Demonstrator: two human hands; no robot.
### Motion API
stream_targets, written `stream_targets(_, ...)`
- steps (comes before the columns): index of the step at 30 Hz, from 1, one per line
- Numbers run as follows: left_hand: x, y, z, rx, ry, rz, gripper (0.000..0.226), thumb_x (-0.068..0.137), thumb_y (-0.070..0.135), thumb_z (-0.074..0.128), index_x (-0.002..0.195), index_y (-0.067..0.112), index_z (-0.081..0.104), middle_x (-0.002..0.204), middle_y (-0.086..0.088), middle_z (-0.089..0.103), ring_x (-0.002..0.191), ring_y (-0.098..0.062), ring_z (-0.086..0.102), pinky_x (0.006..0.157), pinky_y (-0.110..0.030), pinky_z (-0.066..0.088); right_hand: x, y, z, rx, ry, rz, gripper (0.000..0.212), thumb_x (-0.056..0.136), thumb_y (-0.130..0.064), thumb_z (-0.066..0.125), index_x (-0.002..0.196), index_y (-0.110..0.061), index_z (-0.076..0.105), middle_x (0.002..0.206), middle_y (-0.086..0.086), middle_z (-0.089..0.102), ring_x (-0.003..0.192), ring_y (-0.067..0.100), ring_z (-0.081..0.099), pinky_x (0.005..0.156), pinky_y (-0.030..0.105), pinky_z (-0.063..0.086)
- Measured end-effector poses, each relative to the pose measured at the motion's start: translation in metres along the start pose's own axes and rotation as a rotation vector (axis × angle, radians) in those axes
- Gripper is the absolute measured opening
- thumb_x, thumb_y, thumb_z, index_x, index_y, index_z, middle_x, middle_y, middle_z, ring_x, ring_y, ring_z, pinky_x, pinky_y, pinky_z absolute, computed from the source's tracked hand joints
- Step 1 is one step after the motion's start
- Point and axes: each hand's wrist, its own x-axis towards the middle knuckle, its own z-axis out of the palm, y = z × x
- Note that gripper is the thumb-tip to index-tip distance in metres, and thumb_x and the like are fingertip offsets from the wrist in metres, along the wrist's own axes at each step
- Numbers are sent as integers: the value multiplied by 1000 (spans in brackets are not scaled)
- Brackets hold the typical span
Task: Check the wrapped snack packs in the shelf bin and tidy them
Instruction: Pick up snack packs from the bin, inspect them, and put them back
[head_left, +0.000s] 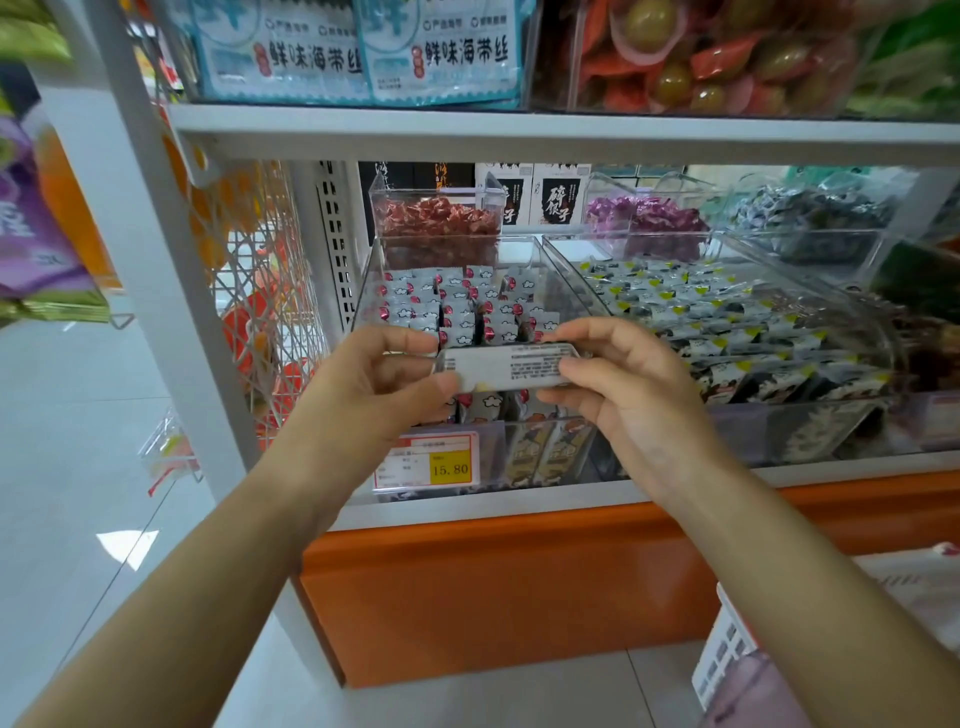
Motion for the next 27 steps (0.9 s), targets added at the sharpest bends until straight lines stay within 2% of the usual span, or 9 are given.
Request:
stream_targets(3,-2,2,0,71,-21,58,36,74,18,70,107,28,60,83,9,71,82,-10,69,65,-12,50,-1,0,1,-39,-33,20,25,88,6,52,99,-9,68,100,11,69,87,19,70,70,25,57)
stream_targets(5,-3,2,0,112,-15,80,35,78,12,69,107,31,61,82,15,70,83,-6,67,65,-7,49,-1,1,1,-97,-41,7,20,87,-3,59,96,-16,71,98,7,71,89,18,70,71,26,56)
stream_targets(8,-3,3,0,189,-12,104,35,80,12,68,107,33,63,92,10,70,89,-4,65,71,-10,51,-2,1,1,-166,-28,-34,16,83,-10,66,92,-21,73,94,2,73,89,16,70,73,29,57)
stream_targets(11,-4,4,0,296,-20,156,37,80,14,69,107,37,62,93,9,67,90,-1,62,71,-8,50,-4,0,3,-162,-5,-64,15,84,-11,65,79,-23,74,83,1,73,81,18,70,66,30,58)
stream_targets(16,-5,4,4,315,-54,154,29,78,23,69,104,33,64,99,2,65,94,-9,62,82,-28,55,-4,-1,5,-265,45,-115,22,87,-13,62,66,-17,67,66,-1,69,66,18,69,54,34,59)
stream_targets(19,-5,4,7,271,-23,130,19,76,33,70,91,23,64,90,-3,65,82,-12,63,65,-16,52,-7,-2,8,-444,12,-249,21,87,-17,63,68,-25,67,65,-9,68,65,9,66,60,27,56)
stream_targets(22,-2,5,7,313,24,113,19,77,31,70,80,13,63,83,-11,65,72,-19,60,55,-23,49,-9,-2,10,-519,-35,-314,20,86,-18,64,70,-29,66,65,-19,65,63,-3,61,56,9,43)
stream_targets(25,-1,9,3,353,-11,112,22,77,34,69,72,13,66,71,-7,68,58,-11,60,52,-19,49,-8,-3,10,-511,-60,-310,20,86,-16,64,70,-29,66,65,-20,66,63,-3,61,55,8,43)
stream_targets(27,0,11,-2,428,-37,131,22,77,36,67,68,16,68,67,-3,68,59,-15,62,54,-22,52,-7,-4,9,-513,-81,-308,20,86,-15,65,71,-29,68,67,-20,67,64,-3,62,56,9,44)
